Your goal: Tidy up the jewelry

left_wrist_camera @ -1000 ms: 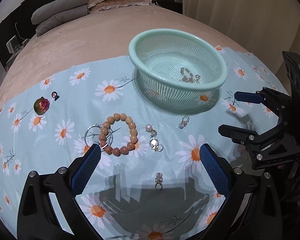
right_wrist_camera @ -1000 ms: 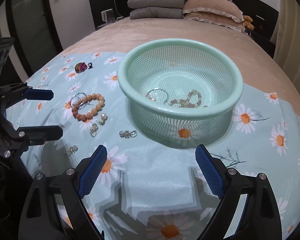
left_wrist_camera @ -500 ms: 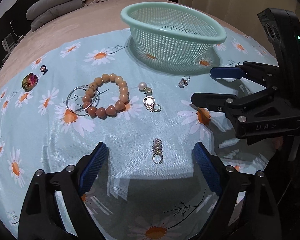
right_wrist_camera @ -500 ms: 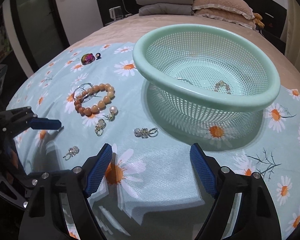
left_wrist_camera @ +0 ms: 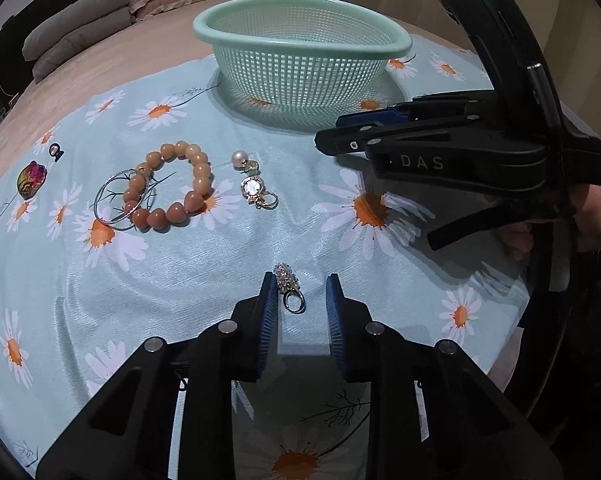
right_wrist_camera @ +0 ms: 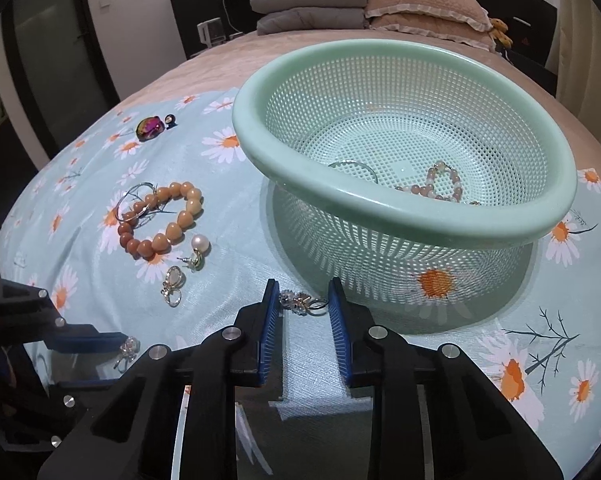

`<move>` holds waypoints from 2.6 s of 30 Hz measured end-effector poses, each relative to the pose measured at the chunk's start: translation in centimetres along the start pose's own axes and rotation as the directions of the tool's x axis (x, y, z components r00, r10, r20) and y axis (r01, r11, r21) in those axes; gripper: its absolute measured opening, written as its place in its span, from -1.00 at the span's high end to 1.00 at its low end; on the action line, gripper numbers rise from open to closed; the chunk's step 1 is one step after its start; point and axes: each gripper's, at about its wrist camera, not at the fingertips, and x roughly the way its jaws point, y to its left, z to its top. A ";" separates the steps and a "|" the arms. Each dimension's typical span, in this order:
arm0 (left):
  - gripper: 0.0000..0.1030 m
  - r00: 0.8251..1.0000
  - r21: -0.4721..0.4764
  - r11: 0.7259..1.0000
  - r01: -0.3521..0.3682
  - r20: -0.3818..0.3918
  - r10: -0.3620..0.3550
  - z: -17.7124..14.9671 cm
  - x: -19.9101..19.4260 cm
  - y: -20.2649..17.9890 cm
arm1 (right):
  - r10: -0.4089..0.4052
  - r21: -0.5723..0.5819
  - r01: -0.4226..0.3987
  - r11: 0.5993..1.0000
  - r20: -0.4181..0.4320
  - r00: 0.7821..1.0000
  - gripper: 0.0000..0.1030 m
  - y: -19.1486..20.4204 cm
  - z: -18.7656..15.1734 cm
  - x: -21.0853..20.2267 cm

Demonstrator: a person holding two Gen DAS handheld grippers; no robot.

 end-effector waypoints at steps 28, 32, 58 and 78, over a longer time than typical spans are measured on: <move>0.79 1.000 -0.020 1.000 0.018 0.014 -0.018 -1.0 -4.4 2.2 | 0.059 -0.009 -0.060 0.998 -0.009 0.998 0.83 -1.4 -0.1 -5.1; 0.79 1.000 -0.022 1.000 0.013 0.022 -0.012 -0.6 -4.9 2.5 | 0.050 0.002 -0.050 0.999 0.007 0.999 0.83 -1.9 0.0 -5.6; 0.78 0.999 -0.027 1.000 0.016 0.029 -0.015 0.1 -5.2 2.8 | 0.027 -0.005 -0.027 1.000 -0.089 0.996 0.69 -2.1 -1.5 -2.6; 0.78 0.995 0.065 0.998 0.015 0.100 -0.021 6.0 -6.8 2.3 | 0.014 -0.100 -0.009 0.995 0.051 0.999 0.70 -3.6 2.6 -11.2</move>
